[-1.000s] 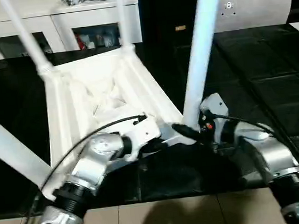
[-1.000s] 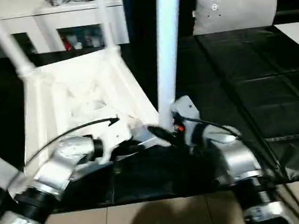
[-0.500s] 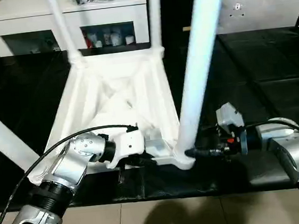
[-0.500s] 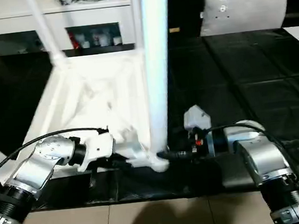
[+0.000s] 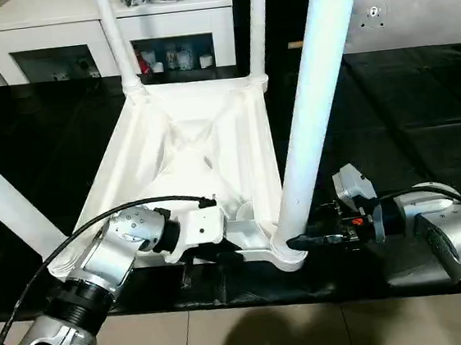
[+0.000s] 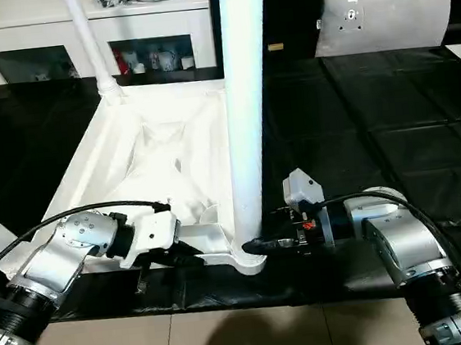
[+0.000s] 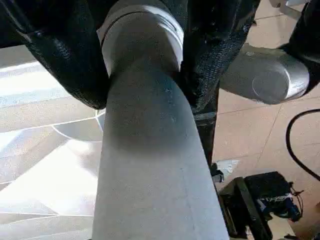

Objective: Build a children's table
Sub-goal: Rotate leg to tighten

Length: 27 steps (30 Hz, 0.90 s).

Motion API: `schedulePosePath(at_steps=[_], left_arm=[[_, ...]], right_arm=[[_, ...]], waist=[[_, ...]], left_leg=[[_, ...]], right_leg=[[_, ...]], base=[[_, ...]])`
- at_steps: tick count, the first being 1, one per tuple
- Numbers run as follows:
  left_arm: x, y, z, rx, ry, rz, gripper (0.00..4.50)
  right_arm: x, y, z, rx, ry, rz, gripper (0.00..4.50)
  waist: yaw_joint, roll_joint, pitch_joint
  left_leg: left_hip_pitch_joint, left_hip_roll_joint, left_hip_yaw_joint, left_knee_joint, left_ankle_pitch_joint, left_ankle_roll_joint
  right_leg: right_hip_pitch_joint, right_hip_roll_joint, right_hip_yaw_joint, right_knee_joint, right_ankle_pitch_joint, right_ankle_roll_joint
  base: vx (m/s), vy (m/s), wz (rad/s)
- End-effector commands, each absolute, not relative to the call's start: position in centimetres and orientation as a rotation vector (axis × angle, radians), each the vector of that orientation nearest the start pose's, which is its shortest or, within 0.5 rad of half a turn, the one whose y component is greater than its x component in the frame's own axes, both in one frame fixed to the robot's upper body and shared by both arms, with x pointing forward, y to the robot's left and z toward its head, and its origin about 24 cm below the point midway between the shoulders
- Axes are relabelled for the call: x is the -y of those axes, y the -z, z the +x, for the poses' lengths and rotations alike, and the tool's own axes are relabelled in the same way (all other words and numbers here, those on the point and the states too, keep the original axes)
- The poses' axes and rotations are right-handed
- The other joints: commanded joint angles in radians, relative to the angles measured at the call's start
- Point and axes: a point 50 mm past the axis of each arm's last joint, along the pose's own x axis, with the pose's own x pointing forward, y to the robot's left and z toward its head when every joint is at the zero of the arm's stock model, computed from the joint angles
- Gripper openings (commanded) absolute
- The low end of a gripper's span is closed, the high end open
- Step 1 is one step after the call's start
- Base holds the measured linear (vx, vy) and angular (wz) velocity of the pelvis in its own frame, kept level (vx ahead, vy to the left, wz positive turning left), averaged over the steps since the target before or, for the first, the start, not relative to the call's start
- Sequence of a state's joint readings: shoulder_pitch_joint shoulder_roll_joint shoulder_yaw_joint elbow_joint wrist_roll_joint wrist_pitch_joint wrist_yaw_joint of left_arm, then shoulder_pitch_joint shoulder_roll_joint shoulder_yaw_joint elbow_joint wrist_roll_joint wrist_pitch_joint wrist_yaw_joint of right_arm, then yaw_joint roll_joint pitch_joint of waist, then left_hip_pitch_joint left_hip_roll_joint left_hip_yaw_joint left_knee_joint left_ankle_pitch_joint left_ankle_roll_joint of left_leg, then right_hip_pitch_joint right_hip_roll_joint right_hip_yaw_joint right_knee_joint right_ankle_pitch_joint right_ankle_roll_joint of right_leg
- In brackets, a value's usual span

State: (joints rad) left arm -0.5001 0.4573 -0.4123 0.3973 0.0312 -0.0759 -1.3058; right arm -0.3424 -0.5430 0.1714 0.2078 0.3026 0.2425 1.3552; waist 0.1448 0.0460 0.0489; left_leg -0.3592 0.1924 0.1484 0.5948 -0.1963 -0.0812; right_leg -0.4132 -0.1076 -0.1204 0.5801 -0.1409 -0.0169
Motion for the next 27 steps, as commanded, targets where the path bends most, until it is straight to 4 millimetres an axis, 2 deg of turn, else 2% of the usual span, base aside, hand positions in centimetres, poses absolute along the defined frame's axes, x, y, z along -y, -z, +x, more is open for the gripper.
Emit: schedulePosePath(at_steps=[1,3,4,6,7,8,9,10,11,16,17,19,20,21,22,24,26,27], left_arm=[[-11.6,-5.9,28.5,-0.294,1.608,0.612,0.0],[-11.3,-6.1,28.7,-0.29,1.57,0.572,0.0],[-11.1,-6.3,28.7,-0.286,1.552,0.554,0.0],[-10.3,-6.5,28.9,-0.29,1.493,0.505,0.0],[-10.0,-6.6,28.9,-0.291,1.471,0.489,0.0],[-9.3,-6.7,29.0,-0.289,1.435,0.465,0.0],[-9.2,-6.7,29.0,-0.288,1.431,0.463,0.0],[-8.5,-6.8,29.1,-0.277,1.397,0.444,0.0],[-8.1,-6.9,29.1,-0.271,1.379,0.434,0.0],[-5.1,-6.8,29.5,-0.257,1.248,0.397,0.0],[-4.5,-6.8,29.8,-0.252,1.211,0.397,0.0],[-3.7,-6.8,30.1,-0.248,1.158,0.404,0.0],[-3.0,-6.9,30.2,-0.243,1.134,0.416,0.0],[-2.7,-6.9,30.2,-0.242,1.123,0.423,0.0],[-2.7,-6.9,30.2,-0.242,1.122,0.423,0.0],[-2.6,-6.8,30.3,-0.243,1.123,0.457,0.0],[-3.4,-6.6,30.4,-0.259,1.12,0.479,0.0],[-3.6,-6.6,30.5,-0.262,1.116,0.482,0.0]], right_arm=[[16.6,-7.4,26.4,-0.331,-1.489,-0.103,1.86],[16.3,-7.1,26.3,-0.331,-1.463,-0.086,1.86],[16.1,-6.9,26.5,-0.329,-1.431,-0.085,1.86],[15.6,-6.0,27.6,-0.341,-1.259,-0.096,1.86],[15.4,-5.6,28.1,-0.348,-1.181,-0.102,1.86],[15.0,-5.1,29.0,-0.362,-1.048,-0.088,1.86],[15.0,-5.0,29.1,-0.365,-1.032,-0.082,1.86],[14.5,-4.7,29.7,-0.374,-0.95,-0.042,1.86],[14.2,-4.6,29.9,-0.377,-0.913,-0.02,1.86],[11.5,-3.8,31.1,-0.408,-0.705,0.061,1.85],[11.1,-3.6,31.5,-0.41,-0.659,0.067,1.85],[10.4,-3.5,31.9,-0.397,-0.593,0.078,1.85],[10.0,-3.5,32.1,-0.374,-0.564,0.103,1.85],[9.7,-3.5,32.2,-0.363,-0.55,0.118,2.2],[9.7,-3.5,32.2,-0.362,-0.549,0.119,2.2],[9.8,-3.9,32.4,-0.323,-0.519,0.141,2.61],[10.5,-4.2,32.3,-0.284,-0.521,0.14,2.76],[10.6,-4.2,32.3,-0.278,-0.527,0.132,2.76]], waist=[[-0.005,-0.014,-0.075],[-0.002,-0.012,-0.075],[-0.004,-0.014,-0.075],[-0.008,-0.015,-0.073],[-0.013,-0.01,-0.066],[-0.024,-0.013,-0.059],[-0.034,-0.015,-0.057],[-0.049,-0.02,-0.058],[-0.067,-0.017,-0.056],[-0.108,-0.013,-0.054],[-0.118,-0.013,-0.053],[-0.127,-0.005,-0.054],[-0.134,0.008,-0.056],[-0.139,0.008,-0.058],[-0.144,0.011,-0.059],[-0.146,0.009,-0.059],[-0.137,0.005,-0.065],[-0.131,0.01,-0.067]], left_leg=[[-0.002,0.033,0.008,-0.067,-0.161,0.072],[-0.003,0.034,0.008,-0.066,-0.157,0.072],[-0.004,0.034,0.008,-0.068,-0.158,0.071],[-0.004,0.033,0.008,-0.07,-0.169,0.064],[-0.004,0.029,0.008,-0.073,-0.191,0.052],[-0.001,0.024,0.007,-0.076,-0.232,0.027],[-0.001,0.019,0.006,-0.076,-0.255,0.016],[0.0,0.012,0.003,-0.073,-0.277,0.004],[-0.001,0.01,0.0,-0.072,-0.291,0.006],[0.006,0.004,-0.003,-0.065,-0.346,0.019],[0.008,0.002,-0.004,-0.061,-0.361,0.019],[0.009,0.005,-0.009,-0.061,-0.386,0.022],[0.013,0.013,-0.014,-0.066,-0.405,0.027],[0.009,0.019,-0.018,-0.071,-0.419,0.027],[0.007,0.024,-0.019,-0.076,-0.434,0.028],[0.005,0.023,-0.018,-0.079,-0.429,0.029],[0.006,0.023,-0.012,-0.079,-0.375,0.035],[0.007,0.024,-0.01,-0.078,-0.356,0.036]], right_leg=[[0.066,-0.044,0.049,-0.057,-0.306,-0.174],[0.066,-0.044,0.05,-0.055,-0.298,-0.178],[0.067,-0.044,0.05,-0.056,-0.298,-0.177],[0.068,-0.045,0.049,-0.057,-0.323,-0.17],[0.063,-0.043,0.047,-0.066,-0.374,-0.157],[0.065,-0.044,0.04,-0.077,-0.467,-0.125],[0.067,-0.043,0.035,-0.084,-0.519,-0.103],[0.069,-0.043,0.026,-0.096,-0.591,-0.057],[0.067,-0.042,0.02,-0.104,-0.617,-0.038],[0.053,-0.034,0.006,-0.123,-0.642,-0.017],[0.052,-0.033,-0.003,-0.13,-0.663,-0.004],[0.057,-0.037,-0.014,-0.137,-0.667,0.009],[0.063,-0.039,-0.019,-0.139,-0.621,-0.001],[0.068,-0.041,-0.021,-0.134,-0.588,-0.009],[0.073,-0.04,-0.022,-0.131,-0.54,-0.022],[0.073,-0.043,-0.014,-0.124,-0.498,-0.046],[0.072,-0.048,0.003,-0.112,-0.435,-0.094],[0.072,-0.049,0.007,-0.107,-0.405,-0.109]], base=[[0.0,0.0,0.0],[0.0,0.0,0.0],[0.0,0.0,0.0],[0.0,0.0,0.0],[0.0,0.0,0.0],[0.0,0.0,0.0],[0.0,0.0,0.0],[0.0,0.0,0.0],[0.0,0.0,0.0],[0.0,0.0,0.0],[0.0,0.0,0.0],[0.0,0.0,0.0],[0.0,0.0,0.0],[0.0,0.0,0.0],[0.0,0.0,0.0],[0.0,0.0,0.0],[0.0,0.0,0.0],[0.0,0.0,0.0]])
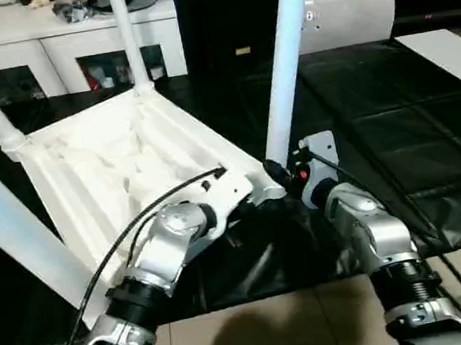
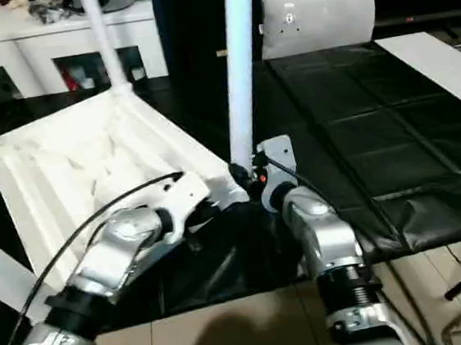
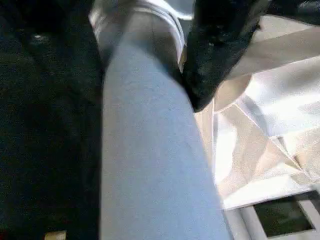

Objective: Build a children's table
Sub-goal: Rotate leg to tighten

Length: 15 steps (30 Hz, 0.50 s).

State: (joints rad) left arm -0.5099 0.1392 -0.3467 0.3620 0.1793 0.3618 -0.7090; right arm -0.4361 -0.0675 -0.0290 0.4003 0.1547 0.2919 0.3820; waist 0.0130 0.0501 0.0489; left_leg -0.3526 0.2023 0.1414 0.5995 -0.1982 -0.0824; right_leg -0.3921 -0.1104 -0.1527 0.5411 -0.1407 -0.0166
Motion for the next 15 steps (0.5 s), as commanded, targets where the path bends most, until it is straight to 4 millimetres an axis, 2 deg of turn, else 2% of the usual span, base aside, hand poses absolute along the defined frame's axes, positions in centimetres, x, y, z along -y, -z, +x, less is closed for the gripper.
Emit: schedulePosePath(at_steps=[1,2,3,4,5,6,8,10,12,15], left_arm=[[-4.4,-6.4,30.7,-0.269,1.106,0.5,0.0],[-5.3,-6.3,30.9,-0.272,1.098,0.521,0.0],[-5.8,-6.2,31.0,-0.272,1.1,0.528,0.0],[-6.1,-6.2,31.0,-0.273,1.099,0.531,0.0],[-6.8,-6.1,31.2,-0.276,1.097,0.537,0.0],[-7.2,-6.0,31.2,-0.276,1.1,0.542,0.0],[-7.8,-5.9,31.3,-0.288,1.11,0.542,0.0],[-8.4,-5.9,31.2,-0.279,1.146,0.558,0.0],[-9.1,-5.8,30.9,-0.276,1.209,0.561,0.0],[-9.5,-5.7,30.7,-0.271,1.273,0.559,0.0]], right_arm=[[11.1,-4.4,32.0,-0.251,-0.556,0.1,2.89],[11.7,-4.7,31.7,-0.213,-0.591,0.071,3.0],[12.0,-4.8,31.6,-0.201,-0.611,0.067,3.06],[12.3,-5.0,31.5,-0.192,-0.627,0.063,3.09],[12.9,-5.3,31.2,-0.171,-0.669,0.044,3.14],[13.2,-5.5,31.1,-0.158,-0.697,0.027,3.38],[13.9,-5.9,30.7,-0.148,-0.753,0.0,3.46],[14.7,-6.2,30.3,-0.144,-0.808,-0.037,3.64],[15.8,-6.7,29.8,-0.136,-0.872,-0.086,3.91],[16.5,-7.2,29.3,-0.113,-0.947,-0.135,3.91]], waist=[[0.01,0.003,-0.071],[0.021,0.005,-0.072],[0.025,0.003,-0.073],[0.034,0.002,-0.075],[0.039,-0.002,-0.078],[0.043,-0.002,-0.076],[0.059,0.0,-0.077],[0.064,0.001,-0.076],[0.07,0.001,-0.075],[0.076,0.002,-0.073]], left_leg=[[0.003,0.017,0.003,-0.082,-0.317,0.041],[-0.003,0.018,0.004,-0.082,-0.283,0.049],[-0.006,0.018,0.005,-0.081,-0.267,0.054],[-0.002,0.019,0.009,-0.078,-0.244,0.062],[-0.01,0.015,0.01,-0.074,-0.207,0.071],[-0.014,0.014,0.01,-0.073,-0.194,0.076],[-0.014,0.015,0.014,-0.069,-0.165,0.084],[-0.015,0.018,0.013,-0.07,-0.148,0.085],[-0.012,0.018,0.013,-0.07,-0.156,0.085],[-0.01,0.022,0.013,-0.073,-0.184,0.077]], right_leg=[[0.047,-0.044,0.047,-0.06,-0.342,-0.138],[0.053,-0.042,0.052,-0.047,-0.291,-0.158],[0.055,-0.042,0.054,-0.045,-0.273,-0.162],[0.053,-0.042,0.056,-0.042,-0.253,-0.17],[0.058,-0.043,0.059,-0.033,-0.222,-0.18],[0.058,-0.043,0.059,-0.03,-0.221,-0.182],[0.059,-0.045,0.059,-0.032,-0.248,-0.17],[0.059,-0.045,0.059,-0.031,-0.259,-0.164],[0.057,-0.043,0.059,-0.034,-0.283,-0.153],[0.054,-0.042,0.06,-0.035,-0.303,-0.15]], base=[[0.0,0.0,0.0],[0.0,0.0,0.0],[0.0,0.0,0.0],[0.0,0.0,0.0],[0.0,0.0,0.0],[0.0,0.0,0.0],[0.0,0.0,0.0],[0.0,0.0,0.0],[0.0,0.0,0.0],[0.0,0.0,0.0]])
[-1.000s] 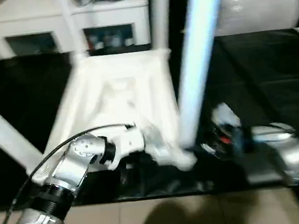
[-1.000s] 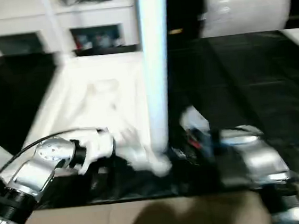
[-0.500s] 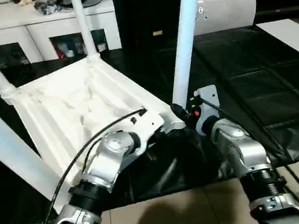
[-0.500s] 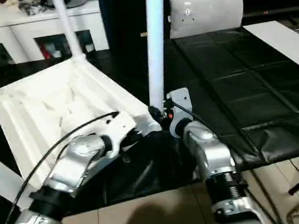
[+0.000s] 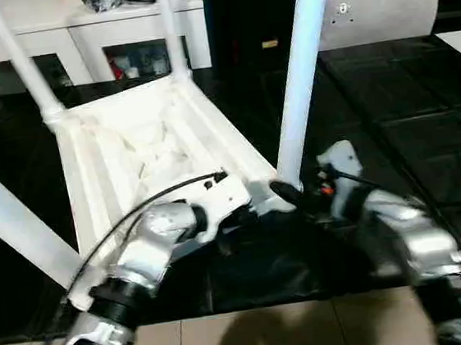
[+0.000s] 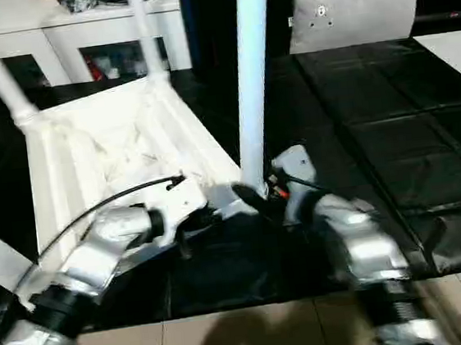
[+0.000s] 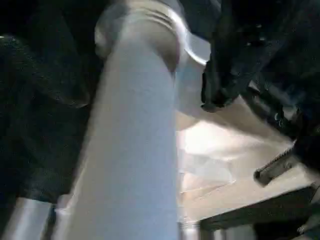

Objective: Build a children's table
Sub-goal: Rotate leg to tighten

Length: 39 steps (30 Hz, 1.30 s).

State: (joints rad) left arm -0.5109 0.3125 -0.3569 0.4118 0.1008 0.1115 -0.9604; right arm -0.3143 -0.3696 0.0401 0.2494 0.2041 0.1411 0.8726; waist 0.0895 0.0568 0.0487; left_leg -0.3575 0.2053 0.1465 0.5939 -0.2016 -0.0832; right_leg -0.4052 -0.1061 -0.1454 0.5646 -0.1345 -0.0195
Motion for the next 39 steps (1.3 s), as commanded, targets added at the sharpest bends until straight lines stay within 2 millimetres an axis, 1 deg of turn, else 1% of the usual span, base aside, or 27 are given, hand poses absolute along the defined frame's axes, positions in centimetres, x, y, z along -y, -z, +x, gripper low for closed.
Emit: schedulePosePath(at_steps=[1,3,5,6,7,9,12,14,15,16,17,18,20,21,22,24,25,27,28,30,33,34,36,37,38,39], left_arm=[[-9.6,-5.8,30.5,-0.26,1.298,0.561,0.0],[-9.9,-5.8,30.2,-0.257,1.359,0.566,0.0],[-10.2,-5.7,30.0,-0.256,1.4,0.585,0.0],[-10.3,-5.7,29.9,-0.259,1.417,0.599,0.0],[-10.4,-5.6,29.9,-0.259,1.428,0.605,0.0],[-10.8,-5.5,29.6,-0.264,1.473,0.627,0.0],[-11.1,-5.5,29.2,-0.271,1.533,0.641,0.0],[-11.4,-5.4,28.9,-0.278,1.564,0.653,0.0],[-11.4,-5.4,28.9,-0.278,1.564,0.653,0.0],[-11.5,-5.4,28.8,-0.28,1.574,0.656,0.0],[-11.5,-5.4,28.8,-0.28,1.581,0.655,0.0],[-11.6,-5.4,28.7,-0.278,1.589,0.654,0.0],[-11.6,-5.5,28.6,-0.275,1.603,0.649,0.0],[-11.5,-5.6,28.6,-0.273,1.609,0.648,0.0],[-11.5,-5.6,28.6,-0.271,1.613,0.649,0.0],[-11.5,-5.6,28.5,-0.268,1.622,0.65,0.0],[-11.5,-5.7,28.5,-0.267,1.625,0.65,0.0],[-11.5,-5.7,28.5,-0.267,1.629,0.65,0.0],[-11.5,-5.7,28.5,-0.268,1.631,0.648,0.0],[-11.6,-5.7,28.5,-0.272,1.629,0.643,0.0],[-11.7,-5.6,28.5,-0.281,1.621,0.611,0.0],[-11.7,-5.7,28.6,-0.283,1.59,0.569,0.0],[-11.7,-5.8,28.6,-0.284,1.576,0.557,0.0],[-11.3,-6.0,28.7,-0.279,1.535,0.514,0.0],[-11.3,-6.0,28.7,-0.279,1.534,0.514,0.0],[-10.8,-6.1,28.7,-0.275,1.513,0.485,0.0]], right_arm=[[16.7,-7.3,29.1,-0.114,-0.972,-0.146,3.91],[17.3,-7.6,28.7,-0.125,-1.054,-0.162,3.91],[17.6,-7.8,28.3,-0.136,-1.114,-0.173,3.91],[17.7,-7.8,28.1,-0.148,-1.15,-0.167,3.65],[17.8,-7.9,28.0,-0.155,-1.17,-0.163,3.65],[18.0,-7.8,27.8,-0.191,-1.229,-0.159,3.65],[18.2,-7.6,27.6,-0.233,-1.296,-0.178,3.28],[18.2,-7.6,27.6,-0.237,-1.329,-0.185,3.23],[18.2,-7.6,27.6,-0.237,-1.329,-0.185,3.11],[18.1,-7.6,27.6,-0.243,-1.343,-0.18,2.85],[18.1,-7.6,27.6,-0.247,-1.355,-0.182,2.85],[18.0,-7.5,27.5,-0.25,-1.367,-0.185,2.81],[17.8,-7.4,27.4,-0.264,-1.393,-0.176,2.66],[17.8,-7.4,27.4,-0.268,-1.402,-0.171,2.43],[17.7,-7.4,27.4,-0.271,-1.408,-0.169,2.43],[17.6,-7.2,27.3,-0.285,-1.433,-0.163,2.37],[17.5,-7.1,27.2,-0.291,-1.444,-0.157,2.3],[17.4,-7.1,27.2,-0.296,-1.454,-0.149,2.04],[17.3,-7.0,27.1,-0.298,-1.463,-0.143,1.99],[17.2,-7.0,27.1,-0.3,-1.469,-0.137,1.94],[17.2,-6.9,26.9,-0.301,-1.473,-0.122,1.85],[16.9,-6.9,26.7,-0.289,-1.461,-0.081,1.85],[16.8,-6.8,26.6,-0.283,-1.454,-0.061,1.85],[16.3,-6.8,26.6,-0.262,-1.411,-0.019,1.85],[16.2,-6.8,26.6,-0.262,-1.41,-0.019,1.85],[15.8,-6.6,26.7,-0.255,-1.369,-0.008,1.85]], waist=[[0.001,-0.003,-0.072],[0.003,-0.004,-0.073],[0.008,-0.005,-0.074],[0.009,-0.005,-0.074],[0.012,-0.005,-0.075],[0.018,-0.007,-0.074],[0.024,-0.006,-0.076],[0.028,-0.008,-0.075],[0.028,-0.008,-0.076],[0.029,-0.009,-0.074],[0.03,-0.009,-0.074],[0.03,-0.013,-0.073],[0.032,-0.014,-0.072],[0.032,-0.015,-0.072],[0.033,-0.018,-0.071],[0.033,-0.019,-0.07],[0.033,-0.02,-0.069],[0.033,-0.02,-0.068],[0.033,-0.02,-0.068],[0.033,-0.018,-0.069],[0.032,-0.019,-0.069],[0.032,-0.02,-0.07],[0.033,-0.02,-0.07],[0.032,-0.019,-0.071],[0.032,-0.018,-0.071],[0.029,-0.02,-0.069]], left_leg=[[0.0,0.02,0.009,-0.068,-0.198,0.075],[0.0,0.021,0.008,-0.069,-0.204,0.074],[0.0,0.023,0.008,-0.069,-0.204,0.082],[-0.001,0.024,0.008,-0.068,-0.202,0.083],[0.0,0.025,0.009,-0.068,-0.199,0.084],[-0.002,0.023,0.01,-0.067,-0.198,0.087],[-0.001,0.026,0.01,-0.066,-0.185,0.084],[-0.001,0.026,0.011,-0.067,-0.186,0.082],[0.0,0.027,0.011,-0.067,-0.188,0.08],[0.0,0.027,0.011,-0.067,-0.19,0.078],[0.001,0.026,0.012,-0.068,-0.196,0.075],[0.0,0.026,0.012,-0.068,-0.197,0.074],[0.0,0.025,0.012,-0.068,-0.202,0.07],[0.0,0.025,0.013,-0.068,-0.202,0.07],[0.0,0.024,0.013,-0.069,-0.201,0.07],[0.001,0.023,0.013,-0.069,-0.205,0.068],[0.002,0.022,0.014,-0.069,-0.209,0.066],[0.003,0.022,0.014,-0.069,-0.214,0.064],[0.004,0.022,0.015,-0.068,-0.218,0.063],[0.003,0.023,0.014,-0.069,-0.217,0.062],[0.003,0.022,0.014,-0.069,-0.215,0.061],[0.002,0.022,0.014,-0.069,-0.211,0.062],[0.001,0.023,0.014,-0.069,-0.201,0.065],[0.001,0.024,0.015,-0.069,-0.197,0.065],[0.002,0.025,0.014,-0.07,-0.195,0.064],[-0.001,0.021,0.015,-0.07,-0.203,0.062]], right_leg=[[0.064,-0.046,0.053,-0.061,-0.321,-0.15],[0.065,-0.046,0.053,-0.06,-0.316,-0.156],[0.066,-0.046,0.054,-0.057,-0.298,-0.166],[0.065,-0.045,0.055,-0.055,-0.293,-0.168],[0.066,-0.047,0.056,-0.053,-0.285,-0.173],[0.067,-0.047,0.053,-0.055,-0.305,-0.17],[0.065,-0.048,0.056,-0.053,-0.301,-0.171],[0.064,-0.048,0.055,-0.051,-0.303,-0.176],[0.064,-0.048,0.055,-0.051,-0.303,-0.177],[0.064,-0.047,0.055,-0.052,-0.304,-0.178],[0.063,-0.048,0.056,-0.053,-0.317,-0.175],[0.063,-0.049,0.056,-0.054,-0.324,-0.172],[0.064,-0.049,0.056,-0.054,-0.353,-0.161],[0.064,-0.049,0.057,-0.055,-0.359,-0.158],[0.064,-0.049,0.057,-0.055,-0.372,-0.152],[0.062,-0.049,0.057,-0.058,-0.4,-0.141],[0.06,-0.049,0.058,-0.06,-0.415,-0.135],[0.059,-0.048,0.058,-0.061,-0.431,-0.129],[0.058,-0.049,0.058,-0.063,-0.439,-0.127],[0.058,-0.048,0.058,-0.062,-0.437,-0.125],[0.059,-0.047,0.058,-0.061,-0.428,-0.126],[0.059,-0.047,0.059,-0.06,-0.423,-0.128],[0.06,-0.047,0.06,-0.058,-0.409,-0.134],[0.059,-0.047,0.06,-0.056,-0.401,-0.138],[0.059,-0.047,0.061,-0.055,-0.395,-0.141],[0.06,-0.045,0.058,-0.058,-0.41,-0.137]], base=[[0.0,0.0,0.0],[0.0,0.0,0.0],[0.0,0.0,0.0],[0.0,0.0,0.0],[0.0,0.0,0.0],[0.0,0.0,0.0],[0.0,0.0,0.0],[0.0,0.0,0.0],[0.0,0.0,0.0],[0.0,0.0,0.0],[0.0,0.0,0.0],[0.0,0.0,0.0],[0.0,0.0,0.0],[0.0,0.0,0.0],[0.0,0.0,0.0],[0.0,0.0,0.0],[0.0,0.0,0.0],[0.0,0.0,0.0],[0.0,0.0,0.0],[0.0,0.0,0.0],[0.0,0.0,0.0],[0.0,0.0,0.0],[0.0,0.0,0.0],[0.0,0.0,0.0],[0.0,0.0,0.0],[0.0,0.0,0.0]])
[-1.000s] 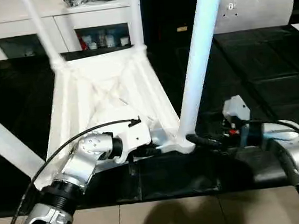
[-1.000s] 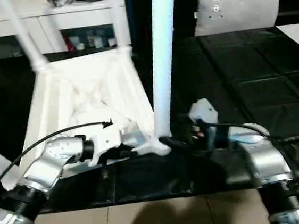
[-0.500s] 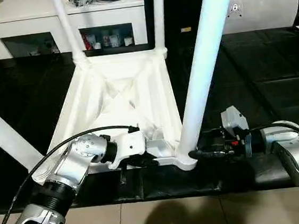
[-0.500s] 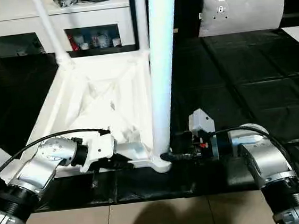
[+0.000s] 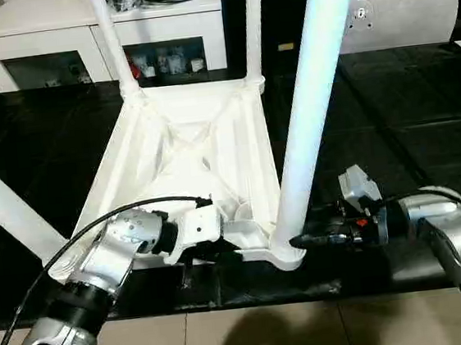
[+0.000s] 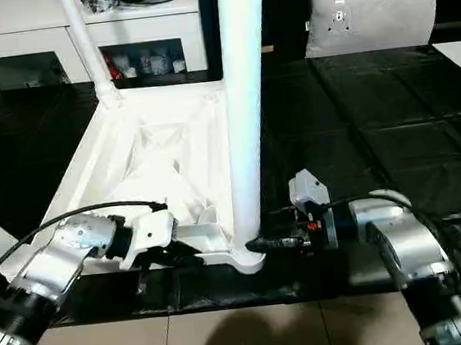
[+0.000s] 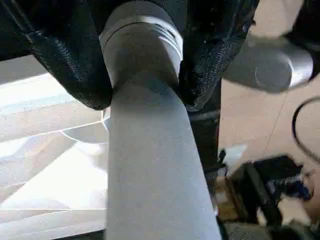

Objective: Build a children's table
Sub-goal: Rotate leg to tighten

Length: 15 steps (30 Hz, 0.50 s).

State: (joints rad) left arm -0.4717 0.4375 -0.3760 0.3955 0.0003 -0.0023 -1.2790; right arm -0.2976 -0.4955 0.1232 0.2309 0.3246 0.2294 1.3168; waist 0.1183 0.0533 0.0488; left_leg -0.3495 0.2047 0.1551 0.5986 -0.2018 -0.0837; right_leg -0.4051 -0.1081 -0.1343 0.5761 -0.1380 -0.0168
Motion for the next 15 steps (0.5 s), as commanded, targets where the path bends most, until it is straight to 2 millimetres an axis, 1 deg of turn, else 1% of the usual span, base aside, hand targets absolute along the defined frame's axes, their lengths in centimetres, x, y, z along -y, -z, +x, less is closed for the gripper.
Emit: schedulePosePath(at_steps=[1,2,3,4,5,6,7,8,9,11,12,13,14,15], left_arm=[[-10.8,-6.1,28.7,-0.275,1.511,0.483,0.0],[-10.6,-6.1,28.6,-0.274,1.505,0.474,0.0],[-10.5,-6.2,28.6,-0.273,1.503,0.47,0.0],[-9.5,-6.3,28.3,-0.265,1.486,0.434,0.0],[-9.3,-6.3,28.3,-0.264,1.48,0.428,0.0],[-8.4,-6.4,28.1,-0.255,1.458,0.404,0.0],[-7.4,-6.4,28.2,-0.251,1.424,0.388,0.0],[-7.1,-6.4,28.3,-0.251,1.407,0.382,0.0],[-6.3,-6.4,28.6,-0.249,1.37,0.378,0.0],[-5.5,-6.4,29.0,-0.247,1.33,0.377,0.0],[-4.4,-6.5,29.4,-0.242,1.282,0.389,0.0],[-4.4,-6.5,29.4,-0.242,1.282,0.389,0.0],[-3.7,-6.5,29.7,-0.241,1.248,0.412,0.0],[-3.5,-6.5,29.8,-0.243,1.238,0.42,0.0]], right_arm=[[15.7,-6.5,26.7,-0.254,-1.365,-0.008,1.85],[15.5,-6.4,26.8,-0.255,-1.344,-0.012,1.83],[15.5,-6.3,26.8,-0.253,-1.34,-0.012,1.77],[14.6,-5.7,26.8,-0.243,-1.287,-0.01,1.77],[14.4,-5.6,26.9,-0.249,-1.27,-0.004,1.69],[13.6,-4.9,27.3,-0.274,-1.186,0.015,1.6],[12.8,-4.4,27.9,-0.284,-1.106,0.03,1.53],[12.5,-4.3,28.1,-0.286,-1.077,0.034,1.44],[11.9,-4.0,28.5,-0.288,-1.021,0.043,1.44],[11.2,-3.8,29.0,-0.289,-0.968,0.052,1.25],[10.3,-3.9,29.4,-0.281,-0.919,0.065,1.14],[10.3,-3.9,29.4,-0.281,-0.919,0.065,1.14],[9.6,-4.1,29.8,-0.262,-0.882,0.067,0.95],[9.4,-4.1,29.9,-0.254,-0.865,0.062,0.86]], waist=[[-0.004,-0.017,-0.066],[-0.009,-0.017,-0.064],[-0.013,-0.018,-0.063],[-0.02,-0.017,-0.064],[-0.024,-0.018,-0.062],[-0.035,-0.014,-0.06],[-0.046,-0.016,-0.059],[-0.059,-0.013,-0.058],[-0.065,-0.014,-0.058],[-0.086,-0.015,-0.057],[-0.088,-0.013,-0.057],[-0.094,-0.011,-0.059],[-0.096,-0.011,-0.06],[-0.097,-0.01,-0.06]], left_leg=[[-0.007,0.021,0.007,-0.075,-0.218,0.055],[-0.005,0.018,0.005,-0.076,-0.235,0.049],[-0.006,0.016,0.005,-0.076,-0.241,0.047],[-0.006,0.016,0.003,-0.077,-0.248,0.04],[-0.007,0.016,0.003,-0.077,-0.249,0.038],[-0.011,0.011,0.002,-0.076,-0.258,0.037],[-0.012,0.009,0.001,-0.077,-0.258,0.03],[-0.009,0.003,0.001,-0.073,-0.271,0.025],[-0.008,0.002,0.0,-0.071,-0.279,0.023],[-0.01,-0.004,-0.002,-0.067,-0.296,0.027],[-0.01,-0.004,-0.003,-0.067,-0.299,0.028],[-0.006,-0.004,-0.001,-0.064,-0.3,0.034],[-0.008,-0.003,-0.003,-0.066,-0.296,0.039],[-0.009,-0.002,-0.004,-0.066,-0.296,0.041]], right_leg=[[0.058,-0.044,0.047,-0.074,-0.437,-0.13],[0.057,-0.044,0.044,-0.08,-0.48,-0.113],[0.058,-0.044,0.042,-0.083,-0.497,-0.104],[0.059,-0.045,0.042,-0.084,-0.513,-0.091],[0.058,-0.045,0.042,-0.086,-0.516,-0.088],[0.059,-0.043,0.038,-0.091,-0.539,-0.078],[0.058,-0.039,0.035,-0.093,-0.544,-0.072],[0.054,-0.038,0.03,-0.099,-0.569,-0.063],[0.055,-0.039,0.027,-0.102,-0.585,-0.056],[0.053,-0.036,0.019,-0.11,-0.616,-0.034],[0.054,-0.035,0.018,-0.111,-0.621,-0.029],[0.049,-0.034,0.016,-0.116,-0.615,-0.028],[0.052,-0.035,0.015,-0.116,-0.598,-0.03],[0.053,-0.036,0.014,-0.116,-0.589,-0.032]], base=[[0.0,0.0,0.0],[0.0,0.0,0.0],[0.0,0.0,0.0],[0.0,0.0,0.0],[0.0,0.0,0.0],[0.0,0.0,0.0],[0.0,0.0,0.0],[0.0,0.0,0.0],[0.0,0.0,0.0],[0.0,0.0,0.0],[0.0,0.0,0.0],[0.0,0.0,0.0],[0.0,0.0,0.0],[0.0,0.0,0.0]])
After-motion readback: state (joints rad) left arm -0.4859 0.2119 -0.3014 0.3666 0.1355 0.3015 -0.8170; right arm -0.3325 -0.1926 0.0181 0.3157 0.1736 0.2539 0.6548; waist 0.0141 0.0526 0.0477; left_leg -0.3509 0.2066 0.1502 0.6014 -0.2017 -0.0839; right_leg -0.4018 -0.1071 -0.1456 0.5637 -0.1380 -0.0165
